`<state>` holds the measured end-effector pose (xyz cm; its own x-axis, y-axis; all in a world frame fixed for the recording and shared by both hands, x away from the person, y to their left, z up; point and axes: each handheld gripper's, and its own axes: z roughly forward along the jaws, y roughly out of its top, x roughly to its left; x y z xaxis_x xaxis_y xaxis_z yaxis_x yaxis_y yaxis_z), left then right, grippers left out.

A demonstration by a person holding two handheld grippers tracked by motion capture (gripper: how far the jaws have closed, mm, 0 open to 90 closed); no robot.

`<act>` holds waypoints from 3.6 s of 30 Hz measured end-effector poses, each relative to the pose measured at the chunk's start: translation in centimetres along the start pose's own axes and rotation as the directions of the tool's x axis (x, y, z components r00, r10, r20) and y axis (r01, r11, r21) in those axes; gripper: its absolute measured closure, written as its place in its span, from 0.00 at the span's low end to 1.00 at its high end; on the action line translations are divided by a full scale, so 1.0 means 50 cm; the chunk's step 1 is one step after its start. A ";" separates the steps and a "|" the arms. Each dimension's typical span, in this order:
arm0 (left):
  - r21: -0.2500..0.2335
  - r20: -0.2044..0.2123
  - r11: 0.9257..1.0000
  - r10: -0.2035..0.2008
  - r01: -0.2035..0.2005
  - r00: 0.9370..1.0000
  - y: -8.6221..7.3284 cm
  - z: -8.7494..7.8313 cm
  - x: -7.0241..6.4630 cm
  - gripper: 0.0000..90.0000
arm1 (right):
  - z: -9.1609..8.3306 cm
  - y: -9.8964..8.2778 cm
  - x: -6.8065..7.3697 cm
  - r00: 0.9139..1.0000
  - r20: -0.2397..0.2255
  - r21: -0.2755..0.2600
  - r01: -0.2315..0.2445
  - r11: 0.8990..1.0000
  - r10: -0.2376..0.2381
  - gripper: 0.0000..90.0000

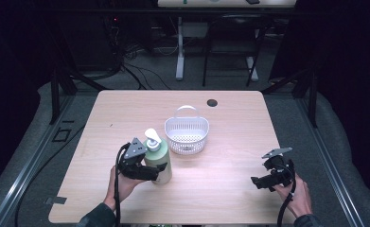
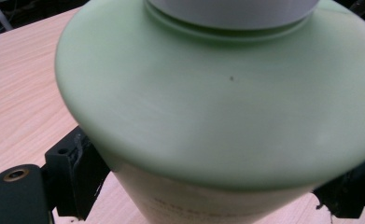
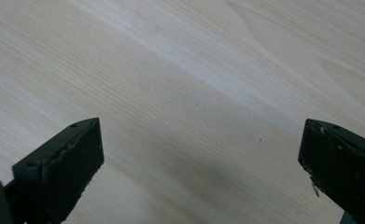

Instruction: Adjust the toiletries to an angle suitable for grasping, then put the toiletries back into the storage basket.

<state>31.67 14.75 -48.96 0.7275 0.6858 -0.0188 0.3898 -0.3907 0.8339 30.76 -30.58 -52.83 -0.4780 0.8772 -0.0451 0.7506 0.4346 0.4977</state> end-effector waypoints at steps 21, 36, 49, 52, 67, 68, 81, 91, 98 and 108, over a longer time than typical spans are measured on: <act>-0.005 -0.023 0.999 -0.032 0.032 0.999 -0.002 0.001 0.043 0.13 | 0.000 0.001 0.001 1.000 0.001 -0.008 0.010 1.000 -0.010 0.00; -0.003 -0.047 0.999 -0.033 0.032 0.998 0.004 0.006 0.042 0.12 | 0.000 0.003 0.005 1.000 0.002 -0.001 0.011 1.000 -0.011 0.00; 0.022 -0.014 0.998 -0.061 0.061 0.998 0.021 -0.023 0.038 0.02 | -0.001 0.002 0.003 1.000 0.000 0.001 0.011 1.000 -0.011 0.00; 0.035 -0.004 0.998 -0.059 0.059 0.998 0.027 -0.031 0.039 0.00 | -0.001 0.002 0.003 1.000 -0.002 0.000 0.010 1.000 -0.010 0.00; 0.021 0.019 0.999 -0.049 0.048 0.999 0.059 -0.062 0.041 0.00 | 0.001 0.002 0.002 1.000 -0.009 0.002 0.006 1.000 -0.006 0.00; 0.018 0.020 0.999 -0.046 0.046 0.999 0.060 -0.063 0.041 0.00 | 0.001 0.002 0.002 1.000 -0.007 0.003 0.007 1.000 -0.007 0.00; -0.014 0.026 0.999 -0.031 0.032 0.999 0.090 -0.079 0.043 0.00 | 0.002 0.003 0.004 1.000 -0.005 0.005 0.014 1.000 -0.013 0.01; -0.034 0.036 0.999 -0.025 0.026 0.999 0.114 -0.077 0.045 0.00 | 0.000 0.004 0.004 1.000 -0.003 0.004 0.014 1.000 -0.014 0.01; -0.048 0.032 0.999 -0.023 0.024 0.999 0.127 -0.073 0.045 0.00 | 0.000 0.002 0.001 1.000 0.002 0.005 0.010 1.000 -0.010 0.01; -0.068 0.028 0.997 -0.020 0.022 0.999 0.138 -0.071 0.047 0.01 | 0.000 0.003 0.003 1.000 -0.001 0.007 0.009 1.000 -0.009 0.01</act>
<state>34.07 15.83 -41.32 0.7349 0.6762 -0.0510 0.3667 -0.3331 0.8687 30.79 -30.40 -52.76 -0.4849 0.8732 -0.0491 0.7495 0.4439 0.4912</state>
